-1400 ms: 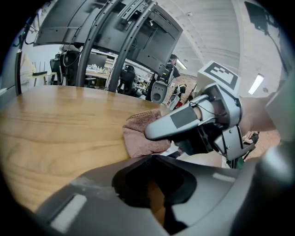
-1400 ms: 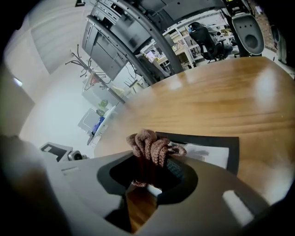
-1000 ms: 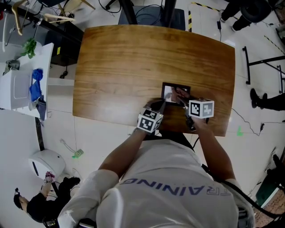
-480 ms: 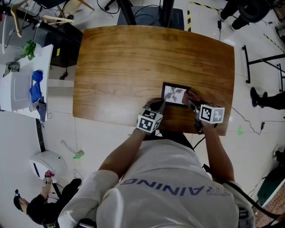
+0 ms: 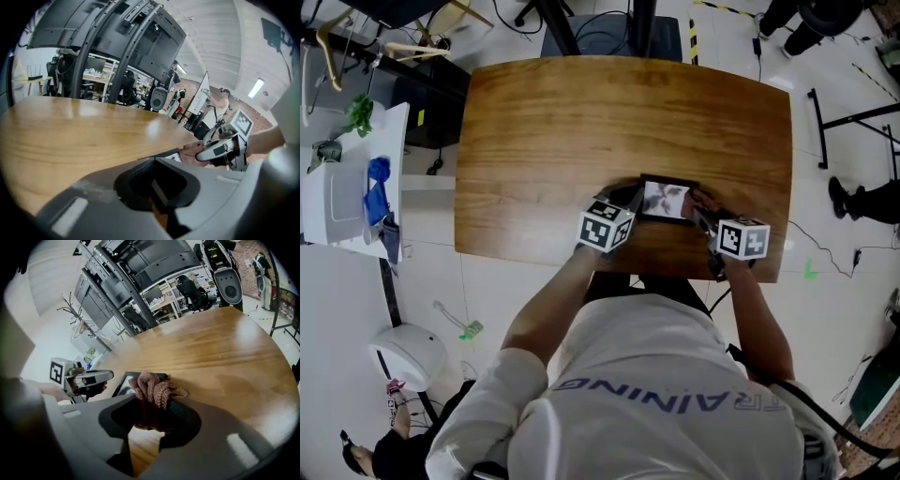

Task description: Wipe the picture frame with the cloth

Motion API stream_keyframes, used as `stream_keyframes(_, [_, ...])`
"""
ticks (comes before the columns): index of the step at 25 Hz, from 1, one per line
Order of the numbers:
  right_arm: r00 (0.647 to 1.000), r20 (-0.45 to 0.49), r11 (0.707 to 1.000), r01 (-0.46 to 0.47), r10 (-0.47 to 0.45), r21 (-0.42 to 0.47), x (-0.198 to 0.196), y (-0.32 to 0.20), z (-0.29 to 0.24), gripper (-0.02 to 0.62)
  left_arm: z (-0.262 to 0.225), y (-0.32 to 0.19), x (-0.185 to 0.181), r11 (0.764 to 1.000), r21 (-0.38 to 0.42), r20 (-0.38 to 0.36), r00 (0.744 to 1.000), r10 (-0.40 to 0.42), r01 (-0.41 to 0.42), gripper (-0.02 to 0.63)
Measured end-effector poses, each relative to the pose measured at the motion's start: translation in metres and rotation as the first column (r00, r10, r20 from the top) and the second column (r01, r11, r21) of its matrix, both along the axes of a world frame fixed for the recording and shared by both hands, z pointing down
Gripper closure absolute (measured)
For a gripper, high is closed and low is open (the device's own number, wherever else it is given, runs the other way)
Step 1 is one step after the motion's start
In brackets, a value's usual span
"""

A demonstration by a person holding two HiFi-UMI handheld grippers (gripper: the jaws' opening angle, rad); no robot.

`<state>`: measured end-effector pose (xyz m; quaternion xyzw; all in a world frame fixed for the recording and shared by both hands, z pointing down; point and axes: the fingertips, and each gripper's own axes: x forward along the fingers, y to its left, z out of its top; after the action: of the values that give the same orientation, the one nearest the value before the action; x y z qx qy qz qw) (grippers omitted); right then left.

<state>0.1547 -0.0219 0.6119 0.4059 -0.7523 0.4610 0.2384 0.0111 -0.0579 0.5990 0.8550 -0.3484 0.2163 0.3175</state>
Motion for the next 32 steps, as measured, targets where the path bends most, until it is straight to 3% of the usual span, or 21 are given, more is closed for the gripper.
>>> stream_keyframes(3, [1.0,-0.002,1.0,0.001,-0.001,0.005,-0.001,0.002,0.0,0.466,0.01,-0.013,0.009,0.997,-0.027,0.027,0.997,0.076,-0.075,0.601])
stream_keyframes(8, [1.0,-0.008,1.0,0.003,-0.003,0.02,-0.003,0.0,-0.002,0.466,0.025,-0.015,0.009,0.995,-0.074,0.041,0.997,0.066,-0.063,0.601])
stream_keyframes(14, [1.0,0.005,0.999,0.014,-0.014,0.041,-0.01,0.0,-0.015,0.466,0.024,-0.013,0.01,0.993,-0.105,-0.016,0.999,0.05,-0.051,0.601])
stream_keyframes(19, [0.98,0.158,0.993,0.122,-0.122,0.01,-0.074,0.016,-0.032,0.466,0.026,-0.015,0.008,0.992,-0.115,-0.024,0.998,0.053,-0.055,0.601])
stream_keyframes(22, [0.965,0.156,0.974,0.222,-0.213,-0.044,-0.11,0.032,-0.017,0.466,0.027,-0.016,0.008,0.991,-0.124,-0.032,0.998,0.054,-0.057,0.601])
stream_keyframes(25, [0.957,0.145,0.96,0.266,-0.252,-0.09,-0.133,0.041,0.001,0.466,0.028,-0.015,0.007,0.989,-0.134,-0.04,0.998,0.054,-0.059,0.601])
stream_keyframes(32, [0.961,0.218,0.969,0.204,-0.171,-0.14,-0.132,0.036,0.008,0.466,0.025,-0.014,0.011,0.993,-0.099,-0.013,0.998,0.062,-0.063,0.601])
